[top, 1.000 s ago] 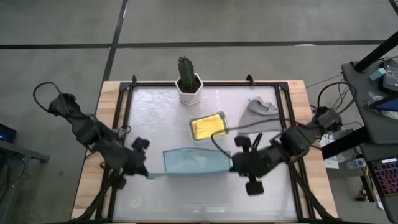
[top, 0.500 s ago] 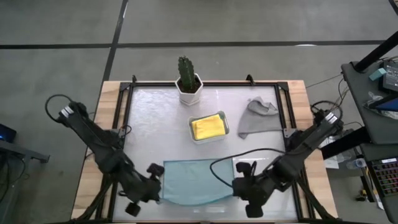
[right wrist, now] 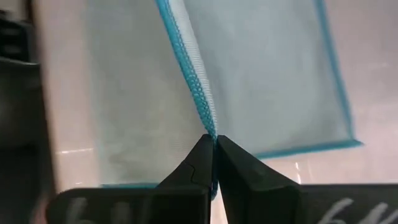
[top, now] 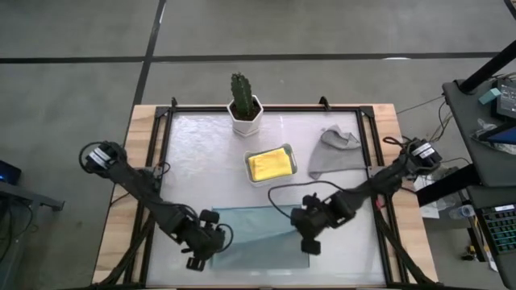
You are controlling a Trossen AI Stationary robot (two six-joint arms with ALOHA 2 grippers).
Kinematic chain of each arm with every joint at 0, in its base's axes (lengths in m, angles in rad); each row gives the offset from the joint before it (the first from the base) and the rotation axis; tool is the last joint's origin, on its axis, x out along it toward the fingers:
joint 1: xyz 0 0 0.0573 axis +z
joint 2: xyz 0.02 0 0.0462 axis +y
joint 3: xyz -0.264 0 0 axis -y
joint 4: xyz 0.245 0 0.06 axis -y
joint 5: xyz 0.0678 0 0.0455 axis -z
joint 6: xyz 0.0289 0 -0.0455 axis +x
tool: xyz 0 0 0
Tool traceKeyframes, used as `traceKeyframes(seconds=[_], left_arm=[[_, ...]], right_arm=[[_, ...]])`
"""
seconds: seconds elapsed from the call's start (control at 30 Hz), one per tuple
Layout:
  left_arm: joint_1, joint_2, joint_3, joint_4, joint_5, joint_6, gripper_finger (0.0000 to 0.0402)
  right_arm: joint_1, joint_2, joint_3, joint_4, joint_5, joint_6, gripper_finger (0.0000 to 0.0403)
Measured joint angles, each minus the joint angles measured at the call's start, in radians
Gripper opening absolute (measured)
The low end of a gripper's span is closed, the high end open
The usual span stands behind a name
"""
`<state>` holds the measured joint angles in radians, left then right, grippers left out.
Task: Fold microfiber towels
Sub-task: Fold the light blue towel
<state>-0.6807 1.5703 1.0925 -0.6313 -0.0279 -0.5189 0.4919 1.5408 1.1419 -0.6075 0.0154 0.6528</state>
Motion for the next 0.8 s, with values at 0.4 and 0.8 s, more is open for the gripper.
traceKeyframes(seconds=[0.4,0.8], left_arm=[[0.141,-0.006,-0.099,-0.005,0.035,0.019,0.0000],[0.164,-0.012,-0.096,0.066,0.355,-0.026,0.0000]], right_arm=[[-0.134,0.000,-0.092,0.003,-0.017,-0.051,0.0008],[-0.119,-0.001,-0.098,0.079,-0.180,-0.142,0.0008]])
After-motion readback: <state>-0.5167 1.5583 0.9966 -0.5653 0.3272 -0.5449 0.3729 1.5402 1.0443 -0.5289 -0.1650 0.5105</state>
